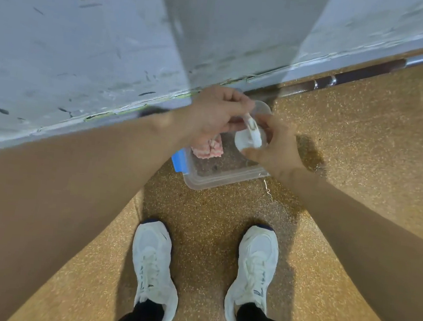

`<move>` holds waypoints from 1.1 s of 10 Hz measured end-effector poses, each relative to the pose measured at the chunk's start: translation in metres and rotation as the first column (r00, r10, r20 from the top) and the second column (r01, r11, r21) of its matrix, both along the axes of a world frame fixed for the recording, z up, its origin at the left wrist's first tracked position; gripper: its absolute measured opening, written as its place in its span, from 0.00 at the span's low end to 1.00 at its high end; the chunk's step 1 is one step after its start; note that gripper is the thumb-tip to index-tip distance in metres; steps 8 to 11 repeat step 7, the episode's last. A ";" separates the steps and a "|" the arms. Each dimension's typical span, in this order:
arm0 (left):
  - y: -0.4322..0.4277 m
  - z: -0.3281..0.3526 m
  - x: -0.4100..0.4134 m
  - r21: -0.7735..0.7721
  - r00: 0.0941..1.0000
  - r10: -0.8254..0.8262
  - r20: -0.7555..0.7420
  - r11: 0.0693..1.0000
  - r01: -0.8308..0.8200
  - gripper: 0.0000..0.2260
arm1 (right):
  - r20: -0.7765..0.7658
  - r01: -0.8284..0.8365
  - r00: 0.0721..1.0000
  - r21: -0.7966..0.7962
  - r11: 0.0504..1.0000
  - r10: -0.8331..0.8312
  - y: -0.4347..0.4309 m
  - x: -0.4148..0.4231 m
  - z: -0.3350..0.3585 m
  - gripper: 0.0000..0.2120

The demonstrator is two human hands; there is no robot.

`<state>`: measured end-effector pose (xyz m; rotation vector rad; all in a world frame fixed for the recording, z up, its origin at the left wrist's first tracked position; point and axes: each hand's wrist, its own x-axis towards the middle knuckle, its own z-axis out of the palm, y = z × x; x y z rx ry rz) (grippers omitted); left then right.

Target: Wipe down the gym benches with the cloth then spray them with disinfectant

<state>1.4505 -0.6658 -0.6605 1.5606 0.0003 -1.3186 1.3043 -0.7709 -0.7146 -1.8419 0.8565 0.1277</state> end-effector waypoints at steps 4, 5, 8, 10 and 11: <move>-0.020 -0.004 -0.027 0.083 0.972 0.140 -0.188 0.988 -0.127 0.05 | -0.059 0.280 0.960 0.299 0.912 -0.275 0.020 -0.024 0.006 0.17; -0.025 0.005 -0.020 0.179 0.977 0.090 -0.192 0.982 -0.056 0.06 | -0.104 0.287 0.958 0.319 0.903 -0.267 0.020 -0.032 0.019 0.20; -0.027 0.042 -0.006 0.268 0.994 -0.049 -0.096 0.961 0.073 0.08 | -0.169 0.327 0.943 0.331 0.885 -0.286 0.006 -0.052 0.070 0.18; -0.027 0.042 -0.006 0.268 0.994 -0.049 -0.096 0.961 0.073 0.08 | -0.169 0.327 0.943 0.331 0.885 -0.286 0.006 -0.052 0.070 0.18; -0.027 0.042 -0.006 0.268 0.994 -0.049 -0.096 0.961 0.073 0.08 | -0.169 0.327 0.943 0.331 0.885 -0.286 0.006 -0.052 0.070 0.18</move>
